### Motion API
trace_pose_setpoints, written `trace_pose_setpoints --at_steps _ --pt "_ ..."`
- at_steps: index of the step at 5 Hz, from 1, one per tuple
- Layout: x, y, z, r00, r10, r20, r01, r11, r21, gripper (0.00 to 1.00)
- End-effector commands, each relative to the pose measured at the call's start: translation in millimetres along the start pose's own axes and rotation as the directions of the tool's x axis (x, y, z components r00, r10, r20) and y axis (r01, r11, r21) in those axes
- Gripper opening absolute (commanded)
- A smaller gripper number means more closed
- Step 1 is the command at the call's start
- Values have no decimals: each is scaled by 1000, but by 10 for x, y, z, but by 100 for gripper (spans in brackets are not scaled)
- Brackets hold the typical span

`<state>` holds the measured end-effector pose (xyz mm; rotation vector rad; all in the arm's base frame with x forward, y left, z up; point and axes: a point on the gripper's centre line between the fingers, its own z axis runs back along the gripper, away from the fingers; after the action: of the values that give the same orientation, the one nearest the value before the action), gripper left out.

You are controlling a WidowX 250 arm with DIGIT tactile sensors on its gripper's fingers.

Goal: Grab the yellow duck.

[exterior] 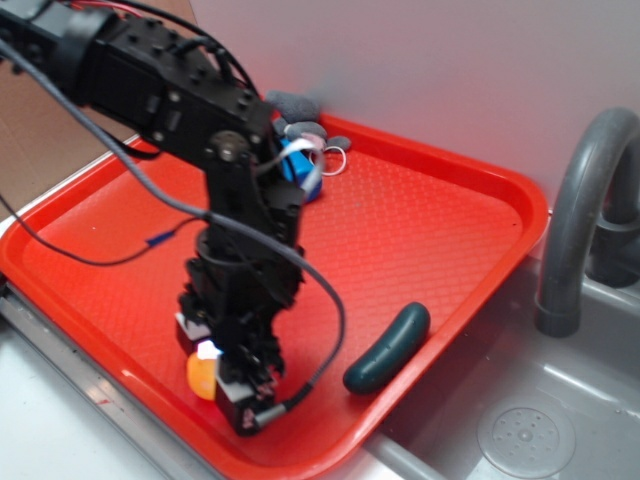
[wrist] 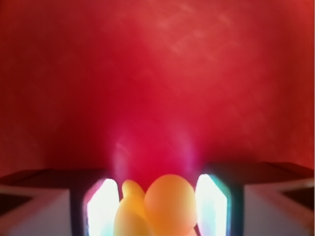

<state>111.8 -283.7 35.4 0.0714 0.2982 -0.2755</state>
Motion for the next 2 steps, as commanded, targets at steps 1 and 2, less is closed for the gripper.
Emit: trace_pose_setpoints --at_steps 1,2 --pt "-259 1108 1073 923 263 280 -214 957 -194 0" --pt "-403 1479 1340 884 324 337 -271 943 -196 0"
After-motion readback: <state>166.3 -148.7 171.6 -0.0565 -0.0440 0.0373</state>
